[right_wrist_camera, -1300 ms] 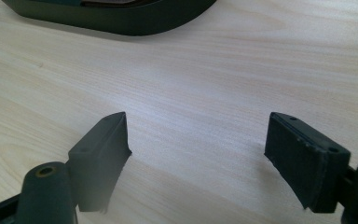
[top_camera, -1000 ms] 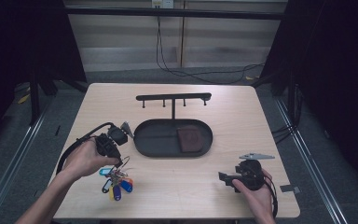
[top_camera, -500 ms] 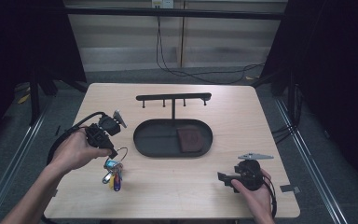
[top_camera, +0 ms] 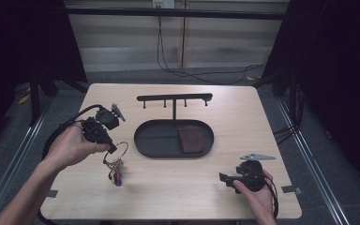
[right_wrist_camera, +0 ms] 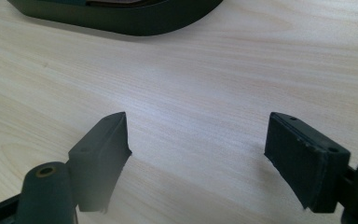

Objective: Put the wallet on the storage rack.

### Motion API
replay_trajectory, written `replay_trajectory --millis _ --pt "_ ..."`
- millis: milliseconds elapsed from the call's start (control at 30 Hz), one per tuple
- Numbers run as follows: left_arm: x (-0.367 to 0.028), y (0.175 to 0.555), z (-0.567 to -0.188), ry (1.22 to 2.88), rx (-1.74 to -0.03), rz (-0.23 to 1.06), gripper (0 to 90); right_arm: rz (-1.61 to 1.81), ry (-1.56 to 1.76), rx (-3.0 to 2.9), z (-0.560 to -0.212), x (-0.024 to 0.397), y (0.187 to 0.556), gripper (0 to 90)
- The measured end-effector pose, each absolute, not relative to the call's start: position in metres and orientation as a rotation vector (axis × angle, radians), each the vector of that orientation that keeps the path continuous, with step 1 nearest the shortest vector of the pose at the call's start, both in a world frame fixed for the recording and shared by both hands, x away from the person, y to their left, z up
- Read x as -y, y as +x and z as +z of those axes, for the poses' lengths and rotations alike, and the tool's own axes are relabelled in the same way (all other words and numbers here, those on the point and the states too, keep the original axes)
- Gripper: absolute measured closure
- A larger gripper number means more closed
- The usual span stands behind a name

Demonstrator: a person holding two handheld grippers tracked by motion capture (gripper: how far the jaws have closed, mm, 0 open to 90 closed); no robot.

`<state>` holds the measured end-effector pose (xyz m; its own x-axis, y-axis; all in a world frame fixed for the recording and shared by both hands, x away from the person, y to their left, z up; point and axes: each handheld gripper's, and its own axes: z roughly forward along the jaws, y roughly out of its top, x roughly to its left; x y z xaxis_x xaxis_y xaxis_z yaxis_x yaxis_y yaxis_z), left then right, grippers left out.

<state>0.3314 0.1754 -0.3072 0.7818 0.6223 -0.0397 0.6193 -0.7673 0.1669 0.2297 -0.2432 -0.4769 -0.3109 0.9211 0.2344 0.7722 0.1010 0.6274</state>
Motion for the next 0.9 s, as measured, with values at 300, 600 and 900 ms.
replay_trajectory --millis 300,600,900 --pt "-0.176 0.329 -0.291 2.798 -0.958 0.047 87.9 1.011 1.704 -2.147 -0.476 0.245 0.23 21.4" --pt "-0.175 0.334 -0.278 2.794 -0.982 0.033 87.9 1.012 1.706 -2.146 -0.476 0.246 0.23 21.2" --pt "-0.177 0.348 -0.278 2.786 -1.062 0.021 87.8 1.017 1.702 -2.143 -0.476 0.248 0.231 20.8"
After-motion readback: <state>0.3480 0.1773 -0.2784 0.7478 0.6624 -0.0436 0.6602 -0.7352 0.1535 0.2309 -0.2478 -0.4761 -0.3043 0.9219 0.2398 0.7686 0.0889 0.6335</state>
